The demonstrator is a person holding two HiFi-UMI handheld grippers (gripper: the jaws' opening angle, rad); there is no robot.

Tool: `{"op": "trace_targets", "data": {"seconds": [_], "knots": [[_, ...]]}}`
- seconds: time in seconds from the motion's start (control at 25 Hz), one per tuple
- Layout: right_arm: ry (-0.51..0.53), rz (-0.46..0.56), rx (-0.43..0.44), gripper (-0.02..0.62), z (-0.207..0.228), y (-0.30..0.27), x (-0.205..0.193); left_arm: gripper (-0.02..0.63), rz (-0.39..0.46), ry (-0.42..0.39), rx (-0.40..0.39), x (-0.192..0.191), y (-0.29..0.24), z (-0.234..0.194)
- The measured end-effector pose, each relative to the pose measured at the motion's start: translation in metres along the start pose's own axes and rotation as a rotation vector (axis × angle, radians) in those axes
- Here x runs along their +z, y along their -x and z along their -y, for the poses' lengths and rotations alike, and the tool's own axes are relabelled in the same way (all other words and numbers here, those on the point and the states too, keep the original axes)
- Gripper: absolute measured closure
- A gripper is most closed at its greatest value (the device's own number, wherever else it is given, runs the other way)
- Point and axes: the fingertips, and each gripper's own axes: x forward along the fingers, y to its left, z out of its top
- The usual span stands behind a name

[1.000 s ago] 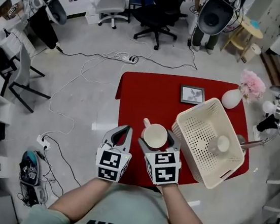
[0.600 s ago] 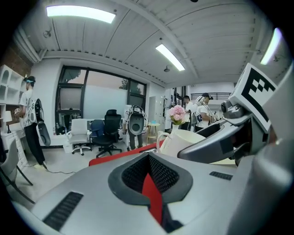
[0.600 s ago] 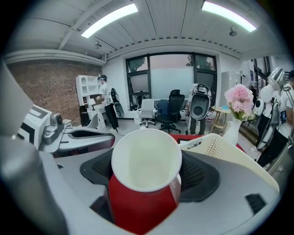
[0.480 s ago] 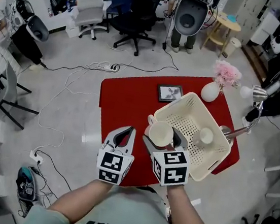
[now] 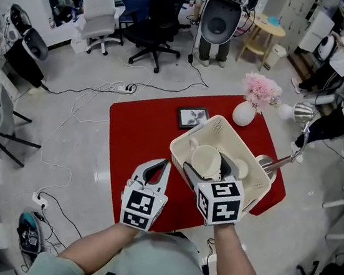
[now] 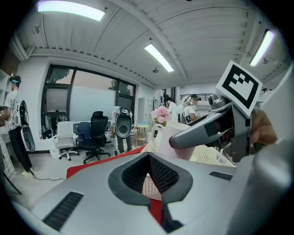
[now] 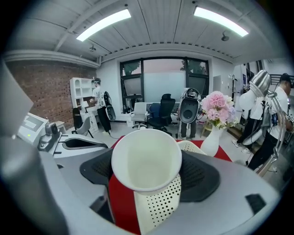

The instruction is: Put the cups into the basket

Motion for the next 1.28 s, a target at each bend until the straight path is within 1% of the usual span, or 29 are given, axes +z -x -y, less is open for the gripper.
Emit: {"op": "trace_targets", "data": {"seconds": [0.24,0.52,0.84,1.28], "knots": [[0.01,-0.055,0.012,0.201,0.034,-0.011,-0.017,0.601,-0.014,0.003,0.014,0.003,-0.019,0.011],[0.028,-0.139,0.07,0.202,0.05,-0.036,-0.047,0.601,-0.052,0.02,0.054,-0.007,-0.034,0.012],[0.056,-0.225,0.13,0.202,0.051,-0.067,-0.085,0.601,-0.091,0.049,0.111,-0.026,-0.043,0.003],[0.082,-0.29,0.153,0.202,0.053,-0.088,-0.12,0.601,-0.114,0.076,0.152,-0.042,-0.05,0.001]]}}
